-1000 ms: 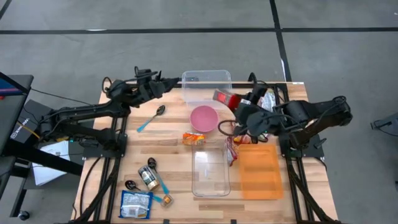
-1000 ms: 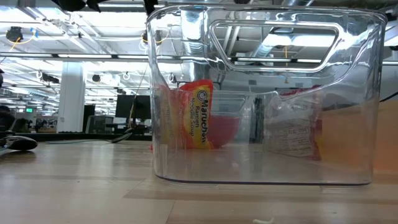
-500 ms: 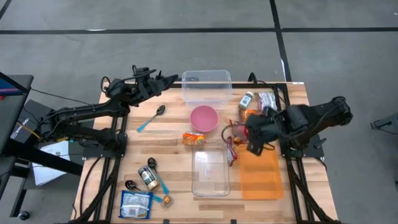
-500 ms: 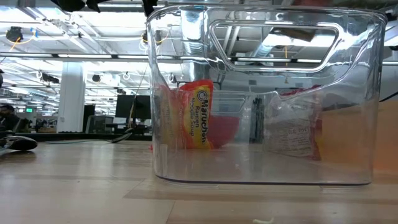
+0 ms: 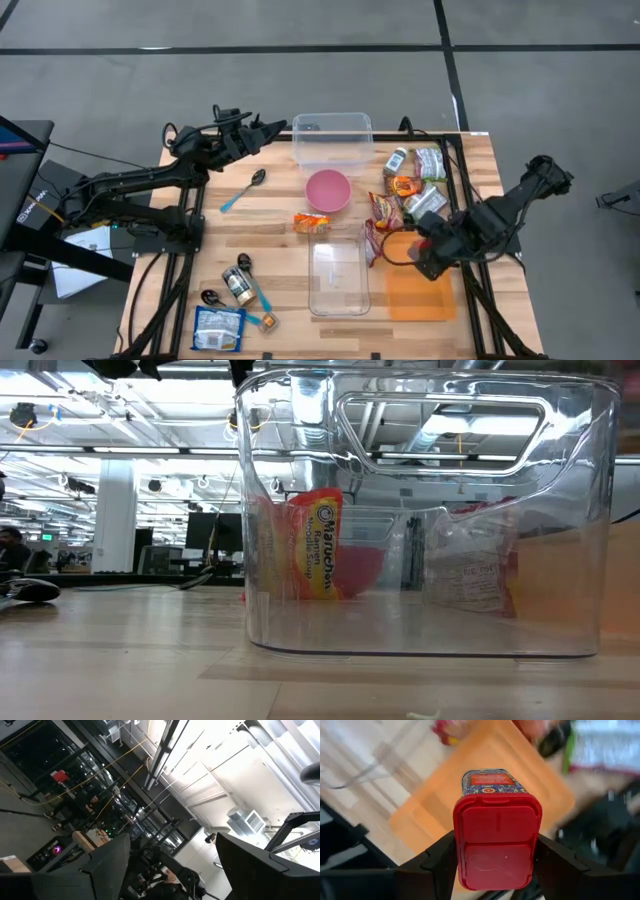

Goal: Pick & Place Food Item
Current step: Put the red seasoning can into the orange bin

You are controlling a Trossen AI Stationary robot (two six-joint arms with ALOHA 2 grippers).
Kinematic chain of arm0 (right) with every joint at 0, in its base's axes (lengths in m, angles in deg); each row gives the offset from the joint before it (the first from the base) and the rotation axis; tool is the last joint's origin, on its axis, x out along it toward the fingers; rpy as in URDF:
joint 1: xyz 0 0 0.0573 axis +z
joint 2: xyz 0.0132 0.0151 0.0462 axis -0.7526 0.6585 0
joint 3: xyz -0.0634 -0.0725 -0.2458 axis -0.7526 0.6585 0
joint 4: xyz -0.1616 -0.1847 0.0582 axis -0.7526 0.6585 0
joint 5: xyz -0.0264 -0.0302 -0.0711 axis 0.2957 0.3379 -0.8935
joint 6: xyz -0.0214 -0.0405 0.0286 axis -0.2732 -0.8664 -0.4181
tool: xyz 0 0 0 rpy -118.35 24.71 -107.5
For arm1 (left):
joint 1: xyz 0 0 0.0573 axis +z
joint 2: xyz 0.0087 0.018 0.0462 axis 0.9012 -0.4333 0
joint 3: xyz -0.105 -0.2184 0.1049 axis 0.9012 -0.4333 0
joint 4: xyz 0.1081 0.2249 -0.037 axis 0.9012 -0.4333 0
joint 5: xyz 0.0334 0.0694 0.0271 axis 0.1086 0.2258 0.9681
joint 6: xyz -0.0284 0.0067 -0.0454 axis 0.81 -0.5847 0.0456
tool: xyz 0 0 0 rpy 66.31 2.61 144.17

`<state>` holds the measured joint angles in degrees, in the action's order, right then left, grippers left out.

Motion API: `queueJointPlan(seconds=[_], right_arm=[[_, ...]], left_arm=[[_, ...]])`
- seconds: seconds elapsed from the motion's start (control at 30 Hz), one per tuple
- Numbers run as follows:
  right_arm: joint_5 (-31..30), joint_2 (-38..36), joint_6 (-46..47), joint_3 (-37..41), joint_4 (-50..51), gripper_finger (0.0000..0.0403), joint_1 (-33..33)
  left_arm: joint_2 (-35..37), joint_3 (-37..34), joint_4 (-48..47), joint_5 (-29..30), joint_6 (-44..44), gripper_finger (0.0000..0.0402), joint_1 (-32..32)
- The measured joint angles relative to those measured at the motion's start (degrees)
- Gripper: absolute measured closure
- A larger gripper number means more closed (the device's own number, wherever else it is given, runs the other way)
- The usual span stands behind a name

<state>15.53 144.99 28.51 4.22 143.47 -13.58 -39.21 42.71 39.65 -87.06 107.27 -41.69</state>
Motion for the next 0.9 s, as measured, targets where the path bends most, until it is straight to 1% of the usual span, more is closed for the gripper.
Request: queueJointPlan(seconds=[0.17,0.23,0.33,0.53,0.7,0.9], right_arm=[[3.53,-0.05,10.85,5.31,-3.31,0.0194,2.60],[4.63,-0.04,14.63,7.14,-5.56,0.0194,3.12],[5.84,-0.02,20.03,8.90,-6.15,0.0194,3.31],[6.38,-0.05,29.58,11.89,-6.26,0.0194,3.11],[6.33,-0.05,32.22,15.45,-8.63,0.0194,0.90],[6.32,-0.03,30.55,18.94,-10.87,0.0194,-3.12]], left_arm=[[0.00,0.00,-0.45,0.00,0.03,0.0111,0.00],[0.00,0.00,-1.07,0.00,0.03,0.0111,0.00],[0.00,0.00,-2.04,0.00,0.05,0.0111,0.00],[0.00,0.00,-2.44,-0.02,0.07,0.0111,0.00],[0.00,0.00,-2.51,-0.02,0.07,0.0111,0.00],[0.00,0.00,-2.55,-0.02,0.09,0.0111,0.00]])
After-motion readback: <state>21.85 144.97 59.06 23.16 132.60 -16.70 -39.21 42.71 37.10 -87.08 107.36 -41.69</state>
